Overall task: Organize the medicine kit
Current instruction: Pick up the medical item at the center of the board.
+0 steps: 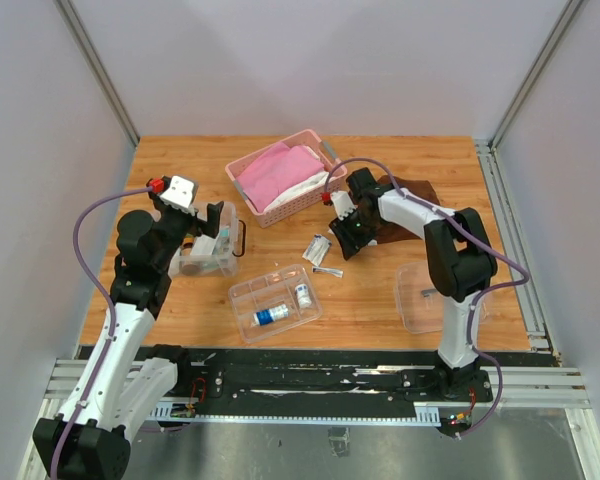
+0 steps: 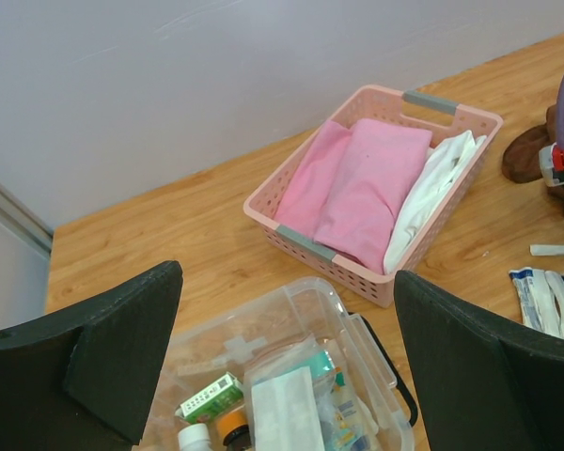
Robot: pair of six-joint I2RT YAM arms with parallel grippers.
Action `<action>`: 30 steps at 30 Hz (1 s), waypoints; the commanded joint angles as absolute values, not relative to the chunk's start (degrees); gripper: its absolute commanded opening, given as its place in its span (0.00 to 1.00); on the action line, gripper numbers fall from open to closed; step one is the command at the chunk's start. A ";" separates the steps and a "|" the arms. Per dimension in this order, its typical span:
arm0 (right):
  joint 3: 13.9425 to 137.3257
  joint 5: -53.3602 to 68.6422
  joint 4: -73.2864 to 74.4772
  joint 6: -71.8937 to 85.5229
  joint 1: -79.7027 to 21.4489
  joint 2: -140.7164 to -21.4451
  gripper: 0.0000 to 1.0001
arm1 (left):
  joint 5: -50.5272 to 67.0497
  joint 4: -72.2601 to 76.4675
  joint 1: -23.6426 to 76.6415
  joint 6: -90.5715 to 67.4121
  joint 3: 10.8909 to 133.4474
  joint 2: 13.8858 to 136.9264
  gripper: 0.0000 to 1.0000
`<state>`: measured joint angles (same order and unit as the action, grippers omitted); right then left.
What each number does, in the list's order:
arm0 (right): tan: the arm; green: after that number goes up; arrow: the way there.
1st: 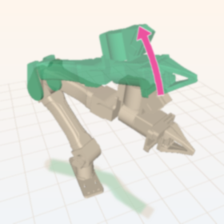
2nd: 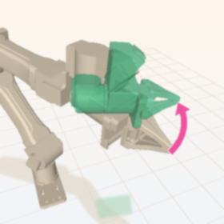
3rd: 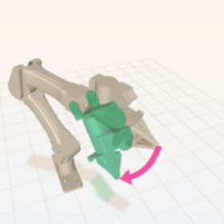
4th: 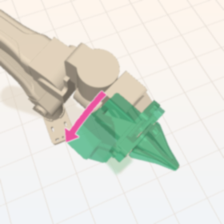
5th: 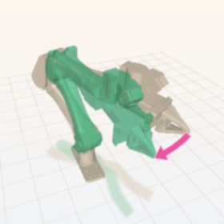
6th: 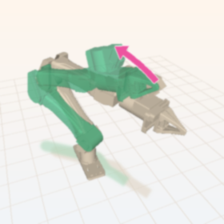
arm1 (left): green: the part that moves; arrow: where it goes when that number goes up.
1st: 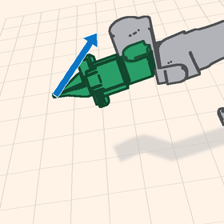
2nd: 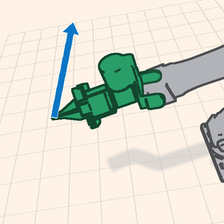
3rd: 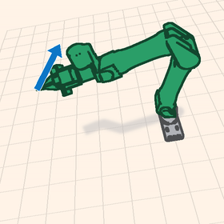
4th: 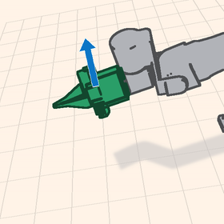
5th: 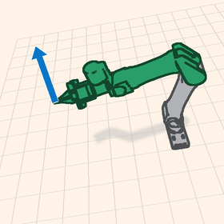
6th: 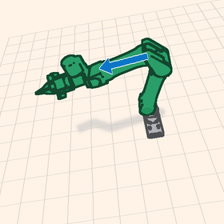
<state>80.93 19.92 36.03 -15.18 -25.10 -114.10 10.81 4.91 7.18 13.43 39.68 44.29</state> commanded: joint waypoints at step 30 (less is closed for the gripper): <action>86.65 8.92 35.58 -17.29 -30.79 -118.31 0.20 | 11.33 7.16 6.59 13.86 39.21 44.47 0.99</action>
